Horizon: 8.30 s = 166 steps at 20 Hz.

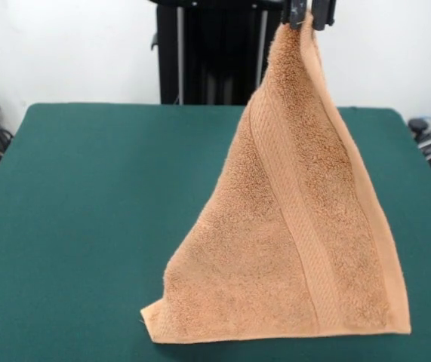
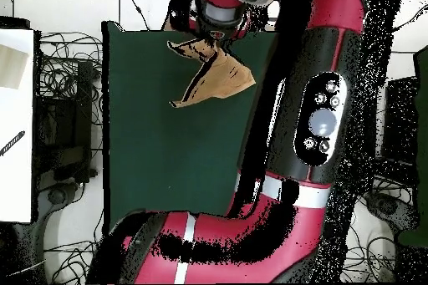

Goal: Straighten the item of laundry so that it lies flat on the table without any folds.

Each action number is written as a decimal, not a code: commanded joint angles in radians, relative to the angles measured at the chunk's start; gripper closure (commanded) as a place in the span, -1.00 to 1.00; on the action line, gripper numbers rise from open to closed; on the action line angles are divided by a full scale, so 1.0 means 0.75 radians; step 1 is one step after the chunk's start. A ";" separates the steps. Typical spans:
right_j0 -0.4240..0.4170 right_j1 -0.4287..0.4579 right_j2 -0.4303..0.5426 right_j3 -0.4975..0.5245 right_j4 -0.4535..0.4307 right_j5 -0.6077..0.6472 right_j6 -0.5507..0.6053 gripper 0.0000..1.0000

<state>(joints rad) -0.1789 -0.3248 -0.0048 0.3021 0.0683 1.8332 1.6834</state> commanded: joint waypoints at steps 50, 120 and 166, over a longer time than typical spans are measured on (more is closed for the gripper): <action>0.008 -0.661 0.006 1.610 0.008 -1.086 0.026 1.00; -0.322 -0.806 0.406 2.418 -0.142 -2.225 0.089 1.00; -0.329 -1.005 0.327 2.679 -0.160 -2.290 0.185 1.00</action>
<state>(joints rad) -0.4318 -1.0921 0.2381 2.2305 -0.0084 0.1154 1.6834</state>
